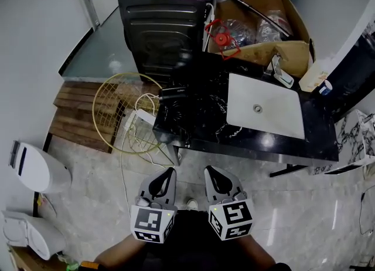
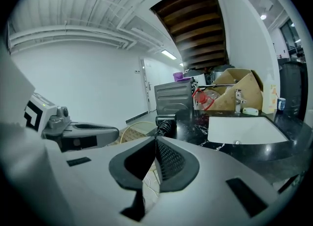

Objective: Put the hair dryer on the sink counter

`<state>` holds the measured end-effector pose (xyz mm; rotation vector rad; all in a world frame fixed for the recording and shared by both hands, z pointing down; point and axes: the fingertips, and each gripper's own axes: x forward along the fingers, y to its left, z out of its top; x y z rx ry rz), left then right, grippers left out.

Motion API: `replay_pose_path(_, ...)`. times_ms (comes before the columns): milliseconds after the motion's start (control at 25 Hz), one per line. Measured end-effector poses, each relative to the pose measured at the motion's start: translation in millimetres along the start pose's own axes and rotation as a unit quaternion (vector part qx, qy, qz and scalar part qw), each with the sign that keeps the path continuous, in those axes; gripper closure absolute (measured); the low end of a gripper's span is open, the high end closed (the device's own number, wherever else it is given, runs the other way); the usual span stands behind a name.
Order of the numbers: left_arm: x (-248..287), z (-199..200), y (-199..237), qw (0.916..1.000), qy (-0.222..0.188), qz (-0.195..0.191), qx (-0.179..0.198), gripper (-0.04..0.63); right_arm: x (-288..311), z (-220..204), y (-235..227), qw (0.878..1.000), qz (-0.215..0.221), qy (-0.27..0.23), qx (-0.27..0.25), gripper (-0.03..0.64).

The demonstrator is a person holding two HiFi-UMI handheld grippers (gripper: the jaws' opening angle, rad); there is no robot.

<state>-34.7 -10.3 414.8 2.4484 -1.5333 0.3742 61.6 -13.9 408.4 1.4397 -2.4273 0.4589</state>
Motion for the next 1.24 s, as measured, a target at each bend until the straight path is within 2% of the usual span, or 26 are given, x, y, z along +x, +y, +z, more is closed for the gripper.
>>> replay_pose_path(520,-35,0,7,0.9995,-0.02,0.024,0.008,0.584,-11,-7,34,0.999,0.023,-0.003,-0.024,0.603)
replay_pose_path(1240,-30,3,13,0.9989,-0.027,0.037,0.006,0.584,-2,-4,28,0.999,0.033,0.0,-0.024,0.603)
